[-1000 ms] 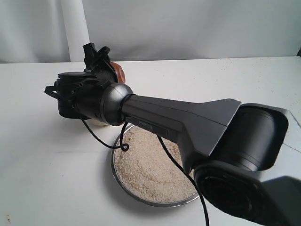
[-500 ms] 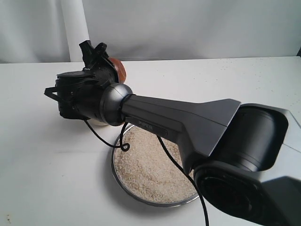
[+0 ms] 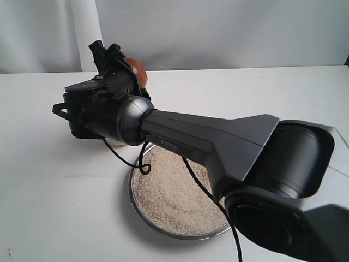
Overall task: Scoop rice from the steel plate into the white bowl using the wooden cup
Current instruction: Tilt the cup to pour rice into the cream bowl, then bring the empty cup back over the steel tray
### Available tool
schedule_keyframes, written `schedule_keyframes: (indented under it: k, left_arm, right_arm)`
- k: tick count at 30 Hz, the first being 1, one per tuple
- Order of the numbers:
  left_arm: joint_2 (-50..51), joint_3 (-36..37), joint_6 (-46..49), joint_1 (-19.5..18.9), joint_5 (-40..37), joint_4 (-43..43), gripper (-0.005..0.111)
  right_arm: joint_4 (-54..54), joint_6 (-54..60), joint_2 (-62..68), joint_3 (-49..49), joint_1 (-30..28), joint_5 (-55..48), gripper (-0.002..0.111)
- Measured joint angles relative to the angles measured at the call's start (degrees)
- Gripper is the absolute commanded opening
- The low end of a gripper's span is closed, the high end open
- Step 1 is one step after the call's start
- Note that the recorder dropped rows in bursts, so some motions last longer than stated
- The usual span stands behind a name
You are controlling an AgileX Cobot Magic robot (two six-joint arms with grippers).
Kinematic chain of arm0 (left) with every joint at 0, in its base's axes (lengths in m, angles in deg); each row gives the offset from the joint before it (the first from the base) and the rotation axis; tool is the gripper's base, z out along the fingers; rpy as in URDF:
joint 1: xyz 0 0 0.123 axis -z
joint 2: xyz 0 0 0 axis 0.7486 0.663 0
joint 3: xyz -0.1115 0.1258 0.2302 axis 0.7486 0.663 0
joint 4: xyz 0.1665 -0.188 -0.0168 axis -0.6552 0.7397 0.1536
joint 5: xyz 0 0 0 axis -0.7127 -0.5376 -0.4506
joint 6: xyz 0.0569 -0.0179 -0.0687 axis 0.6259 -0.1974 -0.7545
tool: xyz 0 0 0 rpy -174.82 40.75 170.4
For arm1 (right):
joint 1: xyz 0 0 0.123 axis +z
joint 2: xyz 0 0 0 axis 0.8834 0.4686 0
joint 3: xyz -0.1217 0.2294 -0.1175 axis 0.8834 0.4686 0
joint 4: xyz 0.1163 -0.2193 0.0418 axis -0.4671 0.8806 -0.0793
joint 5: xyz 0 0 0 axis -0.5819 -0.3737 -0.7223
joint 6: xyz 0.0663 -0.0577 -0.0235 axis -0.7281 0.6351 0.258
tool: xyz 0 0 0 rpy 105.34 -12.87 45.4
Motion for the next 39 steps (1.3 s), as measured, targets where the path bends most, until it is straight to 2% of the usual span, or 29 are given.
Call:
schedule_keyframes:
  k: [34, 39]
  left_arm:
    - [0.0, 0.0, 0.0, 0.0, 0.0, 0.0, 0.0]
    - [0.0, 0.0, 0.0, 0.0, 0.0, 0.0, 0.0]
  right_arm:
    - [4.08, -0.97, -0.11, 0.0, 0.0, -4.05, 0.0]
    - [-3.57, -4.87, -4.16, 0.0, 0.0, -4.06, 0.0]
